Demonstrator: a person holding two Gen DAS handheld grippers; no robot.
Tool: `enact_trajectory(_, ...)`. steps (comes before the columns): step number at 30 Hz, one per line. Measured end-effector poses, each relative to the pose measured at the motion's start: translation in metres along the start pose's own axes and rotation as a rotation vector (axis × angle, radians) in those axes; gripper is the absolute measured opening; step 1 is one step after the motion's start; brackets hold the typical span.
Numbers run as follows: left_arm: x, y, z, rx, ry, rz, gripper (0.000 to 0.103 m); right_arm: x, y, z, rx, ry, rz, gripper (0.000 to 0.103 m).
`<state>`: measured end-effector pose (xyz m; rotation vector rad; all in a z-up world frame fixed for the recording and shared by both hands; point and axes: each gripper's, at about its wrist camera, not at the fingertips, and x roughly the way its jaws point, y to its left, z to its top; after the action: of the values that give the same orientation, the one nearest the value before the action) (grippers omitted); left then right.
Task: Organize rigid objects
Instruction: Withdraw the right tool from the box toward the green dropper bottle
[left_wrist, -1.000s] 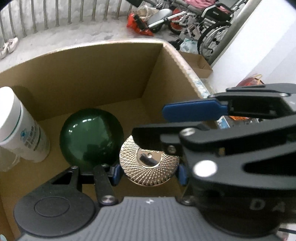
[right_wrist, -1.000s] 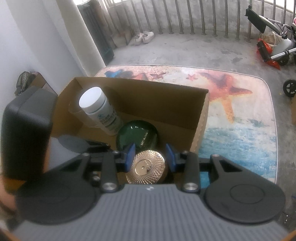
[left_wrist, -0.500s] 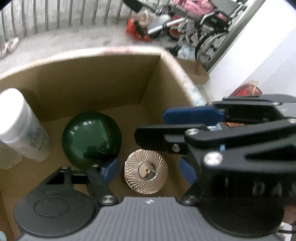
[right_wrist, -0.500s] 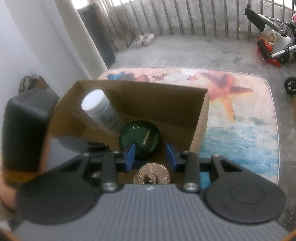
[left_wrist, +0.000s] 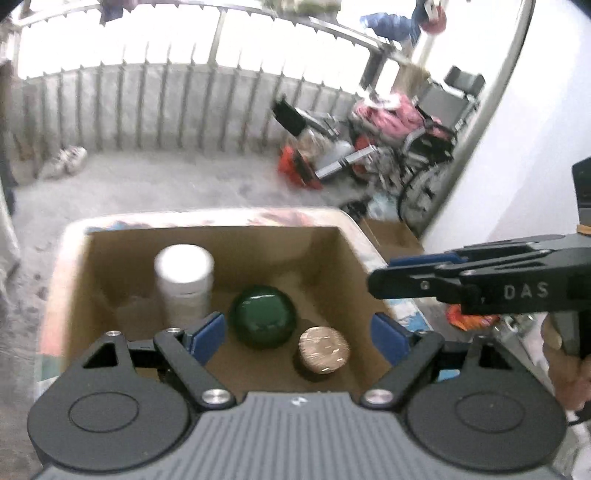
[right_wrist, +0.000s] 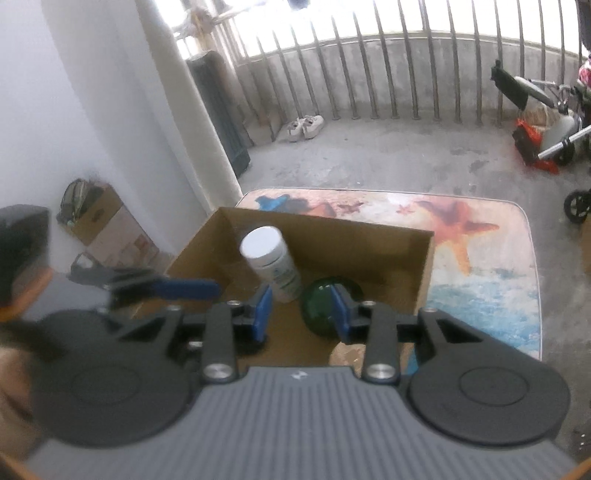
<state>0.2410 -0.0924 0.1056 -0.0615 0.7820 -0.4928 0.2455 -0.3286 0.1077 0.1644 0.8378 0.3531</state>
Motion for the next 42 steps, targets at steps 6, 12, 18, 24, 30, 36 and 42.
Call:
enact_trajectory(6,-0.043,0.029,-0.045,-0.061,-0.07,0.068,0.085,0.025,0.031,-0.014,-0.014,0.131,-0.031,0.019)
enact_trajectory(12,-0.071,0.058,-0.091,-0.091,-0.09,0.127,0.08,0.082,0.034,-0.034,0.029,0.324,-0.087,0.012)
enact_trajectory(18,-0.084,0.075,-0.133,-0.044,-0.082,0.144,0.073,0.127,0.028,-0.045,0.072,0.472,-0.168,0.012)
enact_trajectory(24,-0.078,0.069,-0.157,0.043,-0.081,0.123,0.073,0.153,0.011,-0.047,0.087,0.55,-0.297,0.01)
enact_trajectory(30,-0.07,0.064,-0.178,0.099,-0.068,0.111,0.073,0.156,0.01,-0.039,0.126,0.507,-0.356,0.008)
enact_trajectory(36,-0.069,0.06,-0.187,0.115,-0.061,0.115,0.073,0.132,0.019,-0.041,0.159,0.44,-0.329,0.011)
enact_trajectory(42,-0.069,0.053,-0.192,0.152,-0.071,0.135,0.074,0.044,0.051,-0.057,0.158,0.253,-0.203,0.02)
